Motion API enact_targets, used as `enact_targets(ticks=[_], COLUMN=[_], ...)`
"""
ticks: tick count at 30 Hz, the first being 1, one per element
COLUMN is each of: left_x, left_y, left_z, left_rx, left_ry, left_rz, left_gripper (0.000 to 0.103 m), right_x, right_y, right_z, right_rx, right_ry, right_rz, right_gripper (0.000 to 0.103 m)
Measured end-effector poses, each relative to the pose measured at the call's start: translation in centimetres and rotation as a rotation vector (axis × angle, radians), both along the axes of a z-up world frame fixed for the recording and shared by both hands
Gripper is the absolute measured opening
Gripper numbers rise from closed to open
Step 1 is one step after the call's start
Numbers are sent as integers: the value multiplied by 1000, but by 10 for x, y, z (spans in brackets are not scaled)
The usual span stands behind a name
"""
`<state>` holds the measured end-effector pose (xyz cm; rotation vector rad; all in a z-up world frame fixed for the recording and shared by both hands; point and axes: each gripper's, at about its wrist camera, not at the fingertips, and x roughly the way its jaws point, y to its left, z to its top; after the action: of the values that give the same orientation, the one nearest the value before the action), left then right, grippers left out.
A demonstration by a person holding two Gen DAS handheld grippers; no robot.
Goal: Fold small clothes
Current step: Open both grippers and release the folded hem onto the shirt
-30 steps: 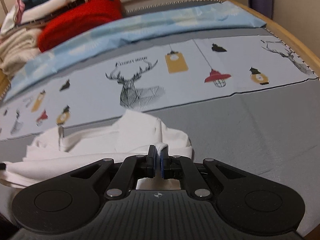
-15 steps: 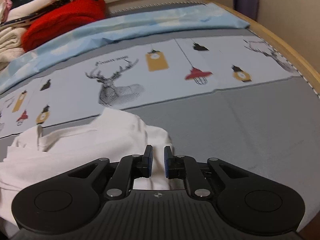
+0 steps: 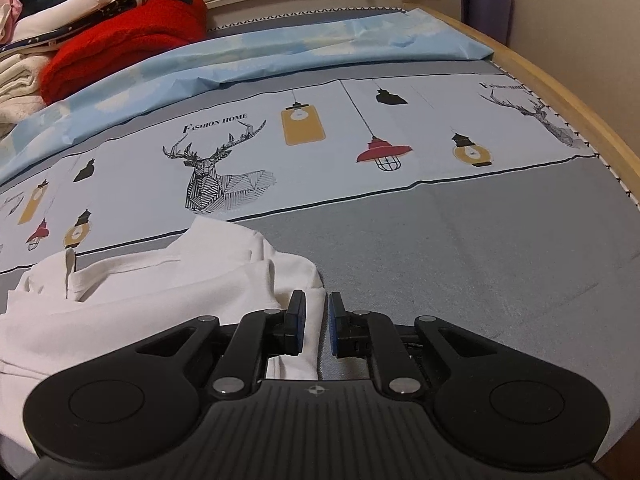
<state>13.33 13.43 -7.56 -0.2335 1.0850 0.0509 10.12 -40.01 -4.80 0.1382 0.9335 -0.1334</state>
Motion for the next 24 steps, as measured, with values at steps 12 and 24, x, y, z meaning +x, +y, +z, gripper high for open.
enact_targets(ticks=[12, 24], left_x=[-4, -6], left_y=[-3, -5], left_z=[3, 3], left_rx=[25, 56], left_ry=[-13, -14], left_rz=[-10, -20], left_gripper=[8, 8], right_x=[-1, 0], right_y=[0, 5], right_z=[0, -3], right_rx=[-4, -21], right_ry=[7, 20], right_rz=[4, 18], right_gripper=[12, 12])
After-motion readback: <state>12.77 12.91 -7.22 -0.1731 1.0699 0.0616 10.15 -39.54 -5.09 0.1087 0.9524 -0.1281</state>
